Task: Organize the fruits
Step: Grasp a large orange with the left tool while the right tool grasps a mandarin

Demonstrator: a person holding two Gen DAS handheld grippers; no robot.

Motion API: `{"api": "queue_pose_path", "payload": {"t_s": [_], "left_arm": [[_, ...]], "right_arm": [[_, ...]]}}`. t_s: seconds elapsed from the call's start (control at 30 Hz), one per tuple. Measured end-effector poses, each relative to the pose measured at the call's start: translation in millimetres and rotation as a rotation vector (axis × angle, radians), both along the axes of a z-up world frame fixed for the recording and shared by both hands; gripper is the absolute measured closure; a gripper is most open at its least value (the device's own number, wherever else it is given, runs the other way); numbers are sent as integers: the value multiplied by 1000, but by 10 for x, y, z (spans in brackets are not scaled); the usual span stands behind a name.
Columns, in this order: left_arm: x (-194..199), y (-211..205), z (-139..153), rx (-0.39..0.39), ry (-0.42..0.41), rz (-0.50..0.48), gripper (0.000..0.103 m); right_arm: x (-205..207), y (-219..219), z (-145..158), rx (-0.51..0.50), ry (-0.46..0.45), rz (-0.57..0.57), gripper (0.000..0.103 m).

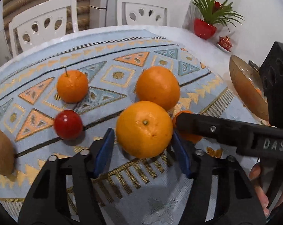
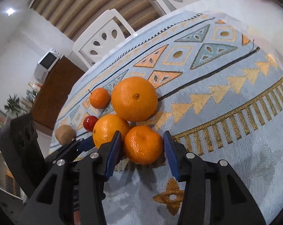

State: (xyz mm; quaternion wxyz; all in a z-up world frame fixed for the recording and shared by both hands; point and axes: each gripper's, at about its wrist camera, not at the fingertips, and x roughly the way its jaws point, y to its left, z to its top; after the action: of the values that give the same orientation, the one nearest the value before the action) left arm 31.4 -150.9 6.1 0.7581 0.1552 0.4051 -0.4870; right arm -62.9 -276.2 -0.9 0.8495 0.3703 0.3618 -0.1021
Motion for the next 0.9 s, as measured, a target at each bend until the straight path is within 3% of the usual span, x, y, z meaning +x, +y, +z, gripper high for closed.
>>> {"api": "queue_pose_path", "payload": {"t_s": [0.1,0.37,0.5,0.67,0.9], "left_arm": [[-53,15,8,5,-43,-6,47],[66,291,95,-80,-9,97,47],[145,349,112,-102,-21,168,47],[128,342,122,-98,-52,176,47],[167,368,123,-102,-53,195,47]], "right_arm": [[-25,14,-30,9,-6,-1,56],[-134,-119,-88,80,-63,-25,55],[-112,53,-10,-30,-40,-5,54],[-7,348,78,-220,31,17,55],[52,400,28,-258,68,31,59]]}}
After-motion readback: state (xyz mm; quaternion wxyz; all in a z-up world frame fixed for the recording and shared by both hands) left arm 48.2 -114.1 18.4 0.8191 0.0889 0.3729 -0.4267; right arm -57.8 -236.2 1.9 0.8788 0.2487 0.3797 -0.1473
